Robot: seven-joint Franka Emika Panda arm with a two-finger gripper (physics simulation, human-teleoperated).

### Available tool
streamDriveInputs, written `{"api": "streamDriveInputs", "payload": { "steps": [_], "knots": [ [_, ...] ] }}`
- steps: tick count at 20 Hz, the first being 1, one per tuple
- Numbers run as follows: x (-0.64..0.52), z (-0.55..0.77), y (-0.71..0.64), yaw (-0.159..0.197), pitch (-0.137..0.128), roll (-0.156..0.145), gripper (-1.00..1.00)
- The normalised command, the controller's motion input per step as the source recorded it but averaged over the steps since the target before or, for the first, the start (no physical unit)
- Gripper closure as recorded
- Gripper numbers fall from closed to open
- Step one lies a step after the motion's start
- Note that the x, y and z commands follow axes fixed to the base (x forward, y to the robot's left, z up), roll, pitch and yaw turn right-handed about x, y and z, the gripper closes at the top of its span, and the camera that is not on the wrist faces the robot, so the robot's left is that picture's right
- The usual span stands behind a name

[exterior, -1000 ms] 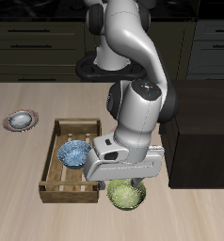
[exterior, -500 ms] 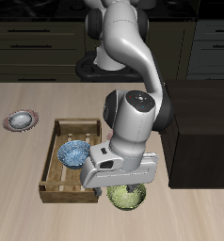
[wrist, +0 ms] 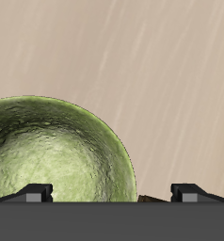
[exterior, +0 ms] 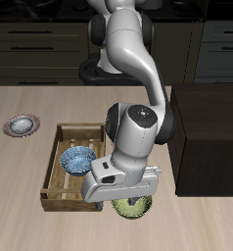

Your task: Place the white bowl on the off-center plate and place the green bowl on top of the wooden shelf

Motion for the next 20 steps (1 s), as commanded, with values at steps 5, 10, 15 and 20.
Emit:
{"api": "streamDriveInputs", "payload": {
  "steps": [5, 10, 15, 20],
  "knots": [
    [-0.01, -0.25, -0.01, -0.002, 0.036, 0.009, -1.0],
    [-0.07, -0.29, -0.06, -0.021, 0.029, 0.025, -1.0],
    [-0.05, -0.19, -0.15, -0.043, 0.028, 0.016, 1.0],
    [-0.13, -0.02, -0.06, -0.034, 0.012, 0.02, 1.0]
  ]
}}
